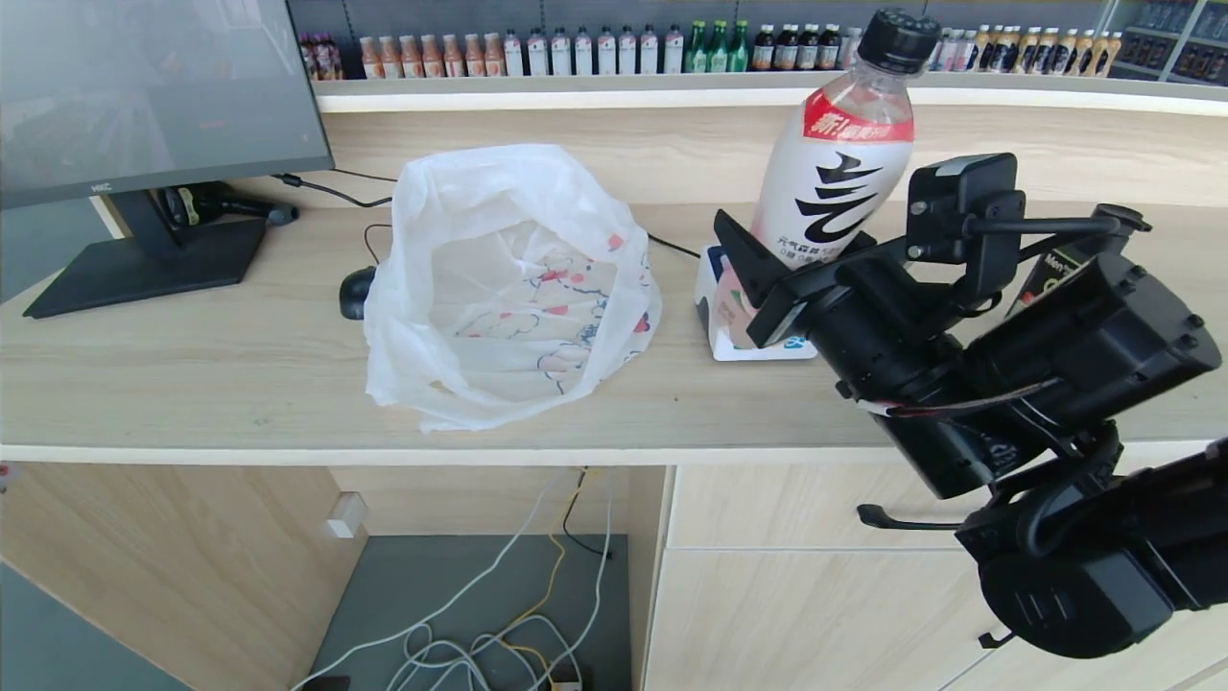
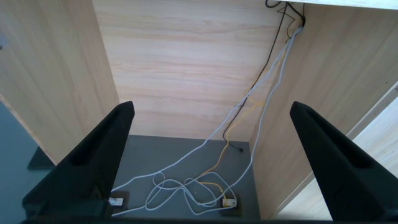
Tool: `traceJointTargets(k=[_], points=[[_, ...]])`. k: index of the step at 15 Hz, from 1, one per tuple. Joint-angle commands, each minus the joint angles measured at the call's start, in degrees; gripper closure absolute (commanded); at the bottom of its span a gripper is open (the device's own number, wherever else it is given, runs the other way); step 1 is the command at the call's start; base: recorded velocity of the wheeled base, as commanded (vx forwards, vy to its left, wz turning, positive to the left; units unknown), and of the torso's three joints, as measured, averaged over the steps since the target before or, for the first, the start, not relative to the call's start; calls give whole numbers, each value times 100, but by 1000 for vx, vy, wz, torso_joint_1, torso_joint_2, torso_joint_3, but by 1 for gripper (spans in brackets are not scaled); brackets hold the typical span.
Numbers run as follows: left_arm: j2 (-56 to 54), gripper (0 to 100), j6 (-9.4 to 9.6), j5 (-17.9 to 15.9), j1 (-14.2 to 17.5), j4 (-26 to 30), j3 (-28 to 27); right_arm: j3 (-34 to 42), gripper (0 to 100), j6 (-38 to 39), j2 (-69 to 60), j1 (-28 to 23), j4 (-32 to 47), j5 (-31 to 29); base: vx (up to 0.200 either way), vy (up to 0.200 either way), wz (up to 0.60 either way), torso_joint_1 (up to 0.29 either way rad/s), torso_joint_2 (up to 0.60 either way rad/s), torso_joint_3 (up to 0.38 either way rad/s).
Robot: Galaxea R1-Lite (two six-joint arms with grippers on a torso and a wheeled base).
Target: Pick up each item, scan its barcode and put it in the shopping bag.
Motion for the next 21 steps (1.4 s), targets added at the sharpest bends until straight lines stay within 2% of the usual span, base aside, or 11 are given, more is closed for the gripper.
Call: traceJointTargets(k=[1, 15, 21], points=[[-2, 0, 2, 1, 0, -2, 0, 79, 100, -85, 114, 32, -17, 21, 0, 0, 0, 0, 0, 0], [-2, 0, -16, 1, 0, -2, 0, -809, 100, 214, 53, 32, -17, -208, 0, 0, 0, 0, 0, 0], [-2, 0, -24, 1, 0, -2, 0, -853, 100, 310, 0, 32, -17, -480, 0, 200, 0, 5, 1, 0]])
